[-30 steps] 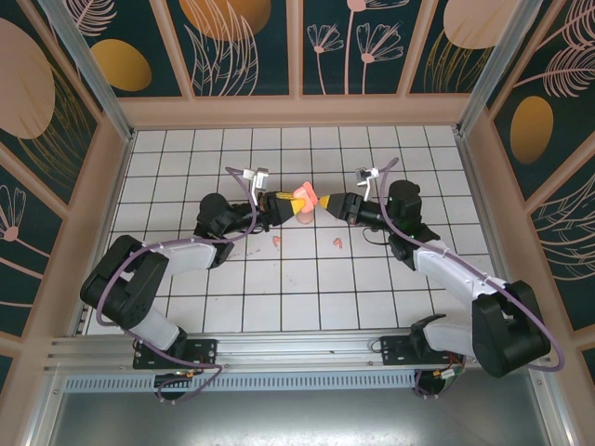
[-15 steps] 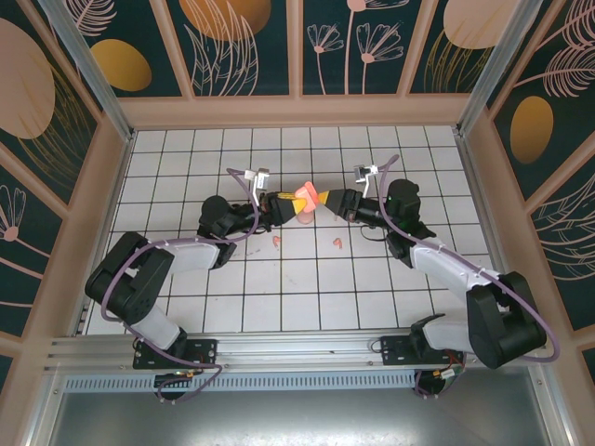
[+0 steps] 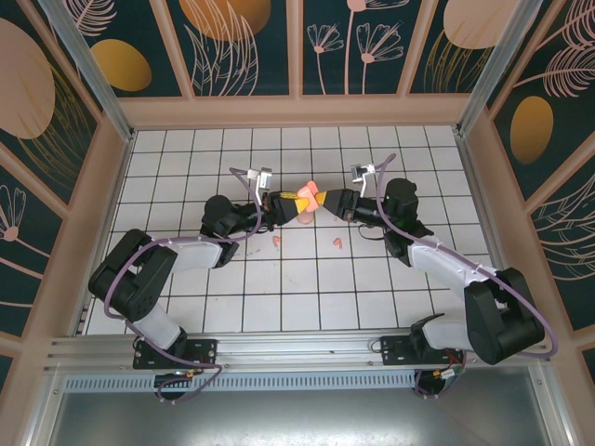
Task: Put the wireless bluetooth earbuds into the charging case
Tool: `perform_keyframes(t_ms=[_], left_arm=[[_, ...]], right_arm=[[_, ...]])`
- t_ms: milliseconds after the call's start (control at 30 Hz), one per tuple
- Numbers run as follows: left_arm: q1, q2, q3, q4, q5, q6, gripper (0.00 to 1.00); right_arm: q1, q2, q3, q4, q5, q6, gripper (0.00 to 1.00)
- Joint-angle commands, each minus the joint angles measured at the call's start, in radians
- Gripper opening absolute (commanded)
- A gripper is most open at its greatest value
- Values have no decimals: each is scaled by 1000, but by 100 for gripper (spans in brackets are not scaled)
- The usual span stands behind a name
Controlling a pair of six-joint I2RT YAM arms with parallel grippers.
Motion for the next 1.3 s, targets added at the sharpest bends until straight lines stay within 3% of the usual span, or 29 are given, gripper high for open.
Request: perform_keyframes(t_ms=[0, 467, 700, 900, 1000, 1100, 1267], left_arm=[[-7, 8, 25, 70, -20, -11, 0], [-28, 27, 25, 59, -45, 2, 1], [-32, 40, 24, 56, -90, 2, 34], [-33, 26, -12, 85, -220, -22, 65], [-32, 6, -43, 114, -279, -34, 73], [-32, -38, -54, 58, -294, -5, 76], [-29, -185, -8, -333, -296, 217, 78]], right_arm=[[6, 8, 19, 59, -27, 7, 32], [6, -6, 60, 58, -25, 39, 10], [4, -22, 109, -1, -9, 36, 1], [-2, -40, 181, -166, 42, -24, 0], [-14, -54, 226, -289, 87, -79, 0], [-30, -52, 278, -431, 125, -154, 0], [-47, -30, 362, -659, 182, -308, 0]])
